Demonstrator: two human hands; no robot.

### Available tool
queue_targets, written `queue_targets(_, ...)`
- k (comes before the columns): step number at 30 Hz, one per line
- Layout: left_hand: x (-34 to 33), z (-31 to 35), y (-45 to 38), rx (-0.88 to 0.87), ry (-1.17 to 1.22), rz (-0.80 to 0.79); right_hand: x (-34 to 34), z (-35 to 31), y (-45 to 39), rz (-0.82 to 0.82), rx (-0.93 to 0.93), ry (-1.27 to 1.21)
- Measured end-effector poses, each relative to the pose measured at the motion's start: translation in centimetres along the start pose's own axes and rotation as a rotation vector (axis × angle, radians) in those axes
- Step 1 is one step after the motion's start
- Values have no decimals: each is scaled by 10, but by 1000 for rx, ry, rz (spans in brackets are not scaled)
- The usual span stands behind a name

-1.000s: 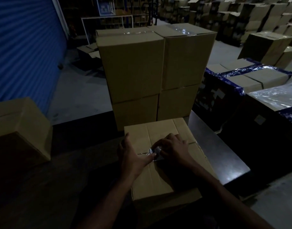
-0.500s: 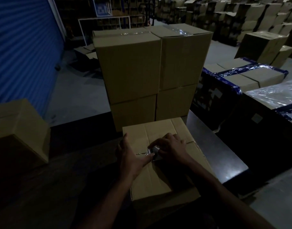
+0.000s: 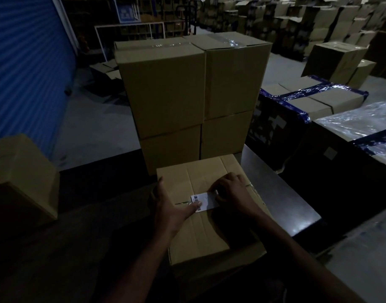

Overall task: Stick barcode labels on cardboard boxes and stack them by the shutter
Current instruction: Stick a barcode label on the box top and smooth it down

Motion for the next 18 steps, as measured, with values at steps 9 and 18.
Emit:
queue_targets(9,1,0,0,8,-1,-4,-2,9,-2,-35,-45,-17)
queue_targets(18,0,-6,-1,-27,120,13,35,1,80,248,-322,219)
Point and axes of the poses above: each hand's wrist, its own y-axis away from the middle knuckle, its own x-axis out of the back of the hand, z = x × y, the point moved 8 cm from there along -y, towards the middle knuckle, and after that the axes turned 9 degrees about -y, right-handed, at the moved point
